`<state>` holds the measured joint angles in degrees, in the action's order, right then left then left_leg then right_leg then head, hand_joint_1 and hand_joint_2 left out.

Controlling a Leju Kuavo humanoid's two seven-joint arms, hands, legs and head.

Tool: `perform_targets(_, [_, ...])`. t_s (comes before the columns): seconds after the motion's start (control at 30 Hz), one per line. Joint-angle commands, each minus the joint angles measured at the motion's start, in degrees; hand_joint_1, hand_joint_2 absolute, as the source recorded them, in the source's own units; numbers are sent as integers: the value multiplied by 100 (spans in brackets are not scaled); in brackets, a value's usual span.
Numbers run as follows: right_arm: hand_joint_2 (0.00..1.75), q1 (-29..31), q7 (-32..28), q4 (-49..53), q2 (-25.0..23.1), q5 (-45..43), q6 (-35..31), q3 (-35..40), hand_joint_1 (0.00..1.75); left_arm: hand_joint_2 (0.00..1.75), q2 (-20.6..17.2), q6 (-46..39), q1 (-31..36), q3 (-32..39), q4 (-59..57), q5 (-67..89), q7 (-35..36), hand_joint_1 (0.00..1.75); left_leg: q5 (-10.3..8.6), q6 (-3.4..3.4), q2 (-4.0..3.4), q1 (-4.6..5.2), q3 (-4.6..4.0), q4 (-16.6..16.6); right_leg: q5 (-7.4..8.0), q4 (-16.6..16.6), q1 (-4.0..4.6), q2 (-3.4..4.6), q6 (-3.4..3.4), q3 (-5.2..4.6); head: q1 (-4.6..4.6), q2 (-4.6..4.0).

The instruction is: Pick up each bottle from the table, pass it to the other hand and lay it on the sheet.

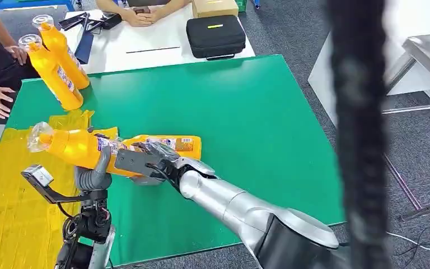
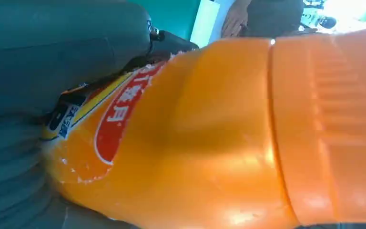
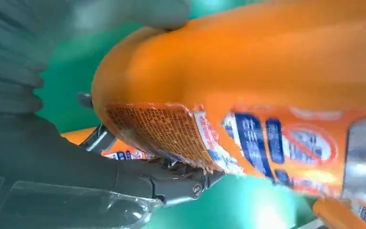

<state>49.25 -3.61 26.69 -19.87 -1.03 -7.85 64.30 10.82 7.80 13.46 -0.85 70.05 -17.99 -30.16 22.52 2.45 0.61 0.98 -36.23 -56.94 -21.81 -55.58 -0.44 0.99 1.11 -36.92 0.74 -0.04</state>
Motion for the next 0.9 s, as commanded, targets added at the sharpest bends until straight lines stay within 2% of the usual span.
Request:
perform_targets(0.03, [0,435,-681,-885,-3,-20,76,-441,0,175,-194,-2268,261,275,249,1771,-736,175,36,-33,6,-18,61,-20,-37,-11,19,-25,-5,71,0,0])
perform_targets(0.1, [0,515,-889,-789,149,50,18,-779,0,175,-367,-3581,418,386,78,3005,-623,175,11,-17,4,-8,12,-12,-12,-9,9,-14,-2,18,0,0])
perform_targets(0.13, [0,539,-907,-747,222,90,63,-869,0,175,-426,-3565,491,438,5,3004,-613,175,19,-22,3,-11,24,-17,-19,-13,11,-16,-3,31,0,0])
perform_targets(0.23, [0,554,-1018,-585,435,356,114,-1456,0,175,-767,-4717,826,424,-859,4429,-520,175,8,-21,25,-9,25,-8,-17,-7,10,-36,-4,34,-2,0])
perform_targets(0.27, [0,550,-1070,-544,491,431,125,-1653,0,175,-657,-4780,907,1023,-1013,5665,-452,175,-3,-13,25,-4,12,2,-5,1,4,-29,-2,18,0,0])
perform_targets(0.3, [0,545,-1120,-504,548,495,171,-1807,0,175,-544,-4780,1036,1478,-1240,6253,-596,175,-3,-11,17,-3,11,3,-3,2,3,-21,-1,15,2,0])
perform_targets(0.33, [0,547,-1131,-497,573,533,199,-1856,0,175,-542,-4780,1111,1613,-1410,6224,-777,175,3,-16,19,-6,22,-2,-9,0,7,-25,-2,28,0,0])
perform_targets(0.37, [0,527,-1161,-467,580,557,195,-1963,0,175,-440,-4780,1090,2264,-1055,6944,-520,175,13,-23,15,-11,39,-9,-17,-4,13,-26,-3,47,0,0])
perform_targets(0.4, [0,481,-1216,-399,595,650,234,-2217,0,175,-161,-4780,1236,2974,-1106,8756,-686,175,6,-18,13,-9,29,-5,-11,-1,10,-22,-2,36,0,0])
perform_targets(0.47, [0,478,-1251,-375,622,686,254,-2271,0,175,-199,-4780,1248,3123,-1133,9187,-561,175,12,-20,8,-11,30,-11,-15,-5,11,-17,0,39,-2,0])
perform_targets(0.53, [0,464,-1304,-326,624,773,342,-2460,0,175,-401,-4780,1327,2973,-1563,10145,262,175,-1,-16,2,-5,17,-1,-5,1,5,-12,0,21,0,0])
perform_targets(0.6, [0,464,-1304,-326,624,773,342,-2460,0,175,-401,-4780,1327,2973,-1563,10145,262,175,19,-31,9,-10,54,-8,-28,-7,11,-27,-3,60,0,0])
perform_targets(0.63, [0,464,-1304,-326,624,773,342,-2460,0,175,-401,-4780,1327,2973,-1563,10145,262,175,8,-24,12,-7,35,-4,-18,-3,8,-26,-2,41,-2,0])
perform_targets(0.67, [0,465,-1306,-323,606,815,380,-2505,0,175,-536,-4780,1390,2791,-1855,10448,686,175,17,-29,8,-10,48,-10,-25,-7,11,-24,-3,54,2,0])
perform_targets(0.7, [0,473,-1309,-333,581,917,439,-2555,0,175,-958,-4780,1493,1992,-2599,10799,1776,175,2,-20,8,-5,24,-2,-10,-2,6,-20,-2,28,0,0])
perform_targets(0.73, [0,476,-1308,-338,562,963,474,-2600,0,175,-1129,-4780,1601,1563,-3032,10799,2235,175,12,-27,11,-10,39,-8,-21,-6,11,-28,-3,44,2,0])
perform_targets(0.77, [0,483,-1296,-355,526,1058,589,-2659,0,175,-1270,-4780,1870,1187,-3838,10799,2600,175,11,-32,26,-11,47,-7,-27,-8,12,-44,-6,55,0,0])
perform_targets(0.8, [0,490,-1297,-357,509,1076,595,-2690,0,175,-1404,-4780,1954,771,-4138,10799,2901,175,-7,-20,33,0,22,4,-12,-3,1,-42,-2,26,0,0])
perform_targets(0.9, [0,483,-1309,-391,450,1267,695,-2832,0,175,-1463,-4591,2309,152,-5432,10799,3257,175,6,-33,42,-8,46,-8,-26,-12,9,-54,-6,54,0,0])
